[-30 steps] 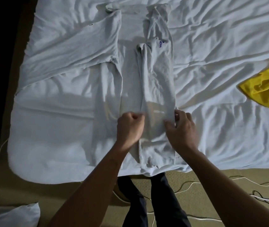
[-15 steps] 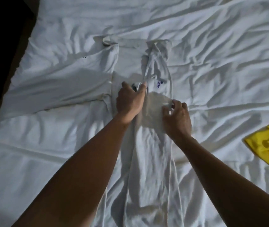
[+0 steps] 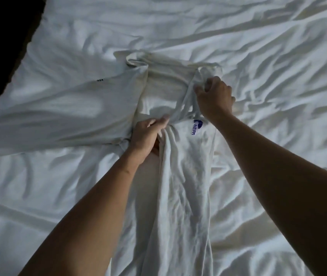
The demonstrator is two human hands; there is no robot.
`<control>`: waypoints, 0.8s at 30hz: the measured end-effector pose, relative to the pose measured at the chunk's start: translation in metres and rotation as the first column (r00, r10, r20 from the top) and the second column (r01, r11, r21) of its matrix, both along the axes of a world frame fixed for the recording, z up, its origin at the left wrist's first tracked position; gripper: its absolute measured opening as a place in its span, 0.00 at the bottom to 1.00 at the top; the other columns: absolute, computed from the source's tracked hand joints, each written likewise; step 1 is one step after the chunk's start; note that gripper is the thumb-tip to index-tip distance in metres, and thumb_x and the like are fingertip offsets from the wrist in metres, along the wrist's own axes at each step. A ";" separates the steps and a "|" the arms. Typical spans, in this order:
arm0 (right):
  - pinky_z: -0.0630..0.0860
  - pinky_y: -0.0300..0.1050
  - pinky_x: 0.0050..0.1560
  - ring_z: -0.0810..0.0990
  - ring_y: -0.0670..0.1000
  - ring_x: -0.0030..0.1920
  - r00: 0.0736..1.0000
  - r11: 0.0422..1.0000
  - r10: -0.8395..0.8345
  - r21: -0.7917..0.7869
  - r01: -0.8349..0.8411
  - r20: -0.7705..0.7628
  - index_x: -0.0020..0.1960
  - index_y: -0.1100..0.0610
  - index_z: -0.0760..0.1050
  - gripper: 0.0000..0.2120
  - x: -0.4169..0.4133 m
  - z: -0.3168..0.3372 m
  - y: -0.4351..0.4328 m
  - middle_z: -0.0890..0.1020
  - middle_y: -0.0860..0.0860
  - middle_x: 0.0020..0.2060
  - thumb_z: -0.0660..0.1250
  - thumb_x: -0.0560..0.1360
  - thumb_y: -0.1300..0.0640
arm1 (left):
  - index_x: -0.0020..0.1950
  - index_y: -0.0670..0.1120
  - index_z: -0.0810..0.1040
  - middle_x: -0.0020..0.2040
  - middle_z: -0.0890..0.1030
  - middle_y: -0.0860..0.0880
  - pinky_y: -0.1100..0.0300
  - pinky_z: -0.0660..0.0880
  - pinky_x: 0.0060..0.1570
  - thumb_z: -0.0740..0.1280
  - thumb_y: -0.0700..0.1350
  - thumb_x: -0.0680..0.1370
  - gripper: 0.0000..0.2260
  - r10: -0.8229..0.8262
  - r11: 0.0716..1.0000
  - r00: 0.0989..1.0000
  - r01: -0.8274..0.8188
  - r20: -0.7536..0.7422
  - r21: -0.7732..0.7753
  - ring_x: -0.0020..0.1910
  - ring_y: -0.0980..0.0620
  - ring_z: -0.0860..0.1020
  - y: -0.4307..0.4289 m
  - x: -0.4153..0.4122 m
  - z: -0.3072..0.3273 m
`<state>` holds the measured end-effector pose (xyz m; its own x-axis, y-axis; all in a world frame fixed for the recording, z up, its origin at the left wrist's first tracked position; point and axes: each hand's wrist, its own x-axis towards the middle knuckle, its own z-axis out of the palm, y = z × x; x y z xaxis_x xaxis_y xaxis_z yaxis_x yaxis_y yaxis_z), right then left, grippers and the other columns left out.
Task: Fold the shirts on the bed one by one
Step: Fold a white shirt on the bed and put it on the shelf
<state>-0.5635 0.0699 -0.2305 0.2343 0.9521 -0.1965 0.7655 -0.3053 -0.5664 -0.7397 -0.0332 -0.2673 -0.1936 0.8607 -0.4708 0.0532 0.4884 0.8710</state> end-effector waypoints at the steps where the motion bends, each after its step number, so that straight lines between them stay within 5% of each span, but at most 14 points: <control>1: 0.66 0.56 0.63 0.75 0.58 0.62 1.000 0.999 -0.016 -0.029 0.016 0.004 0.55 0.51 0.79 0.13 -0.001 -0.001 0.009 0.83 0.52 0.54 0.63 0.78 0.45 | 0.35 0.40 0.80 0.34 0.76 0.46 0.58 0.70 0.37 0.76 0.56 0.76 0.20 0.004 1.000 0.999 -0.003 0.033 -0.002 0.35 0.52 0.74 -0.001 0.000 0.000; 5: 0.66 0.53 0.63 0.77 0.56 0.50 0.993 0.991 -0.101 -0.097 0.094 -0.069 0.40 0.54 0.77 0.14 0.003 -0.001 0.033 0.80 0.48 0.39 0.65 0.76 0.45 | 0.34 0.46 0.81 0.32 0.77 0.44 0.62 0.71 0.29 0.78 0.46 0.75 0.12 -0.005 0.996 0.996 0.013 0.087 -0.086 0.28 0.50 0.75 -0.004 0.000 -0.003; 13: 0.74 0.54 0.63 0.82 0.58 0.49 0.978 0.984 -0.174 -0.063 0.167 -0.117 0.36 0.55 0.77 0.18 0.015 -0.010 0.055 0.83 0.49 0.40 0.69 0.72 0.41 | 0.39 0.45 0.80 0.32 0.77 0.41 0.60 0.71 0.23 0.76 0.50 0.77 0.12 -0.015 0.990 0.997 0.025 0.072 -0.141 0.24 0.46 0.74 -0.003 -0.001 -0.005; 17: 0.72 0.54 0.65 0.80 0.55 0.57 0.989 0.993 -0.115 -0.043 0.111 -0.091 0.52 0.51 0.81 0.16 0.016 -0.017 0.052 0.83 0.47 0.49 0.70 0.74 0.40 | 0.37 0.46 0.78 0.30 0.75 0.43 0.61 0.70 0.22 0.73 0.47 0.80 0.13 0.011 0.987 0.997 0.003 0.082 -0.160 0.22 0.47 0.73 -0.002 -0.003 -0.007; 21: 0.66 0.55 0.67 0.71 0.59 0.69 0.998 0.972 -0.061 0.228 0.052 0.034 0.70 0.53 0.72 0.21 0.006 -0.012 -0.008 0.74 0.55 0.68 0.64 0.80 0.47 | 0.37 0.47 0.76 0.27 0.74 0.47 0.62 0.69 0.20 0.70 0.44 0.81 0.13 0.046 0.987 0.992 -0.027 0.120 -0.161 0.21 0.49 0.72 -0.002 -0.005 -0.003; 24: 0.57 0.56 0.79 0.58 0.58 0.81 0.971 0.950 0.192 0.221 -0.220 0.141 0.80 0.58 0.63 0.26 -0.014 -0.013 -0.094 0.64 0.57 0.80 0.56 0.85 0.48 | 0.39 0.44 0.77 0.30 0.77 0.43 0.61 0.71 0.21 0.69 0.43 0.82 0.12 0.066 0.989 0.986 -0.045 0.151 -0.142 0.22 0.47 0.74 -0.002 -0.007 -0.006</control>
<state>-0.5778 -0.0240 -0.2432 0.0364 0.9979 0.0543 0.8626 -0.0039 -0.5059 -0.7464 -0.0355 -0.2735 -0.1545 0.7754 -0.6123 -0.1080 0.6028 0.7906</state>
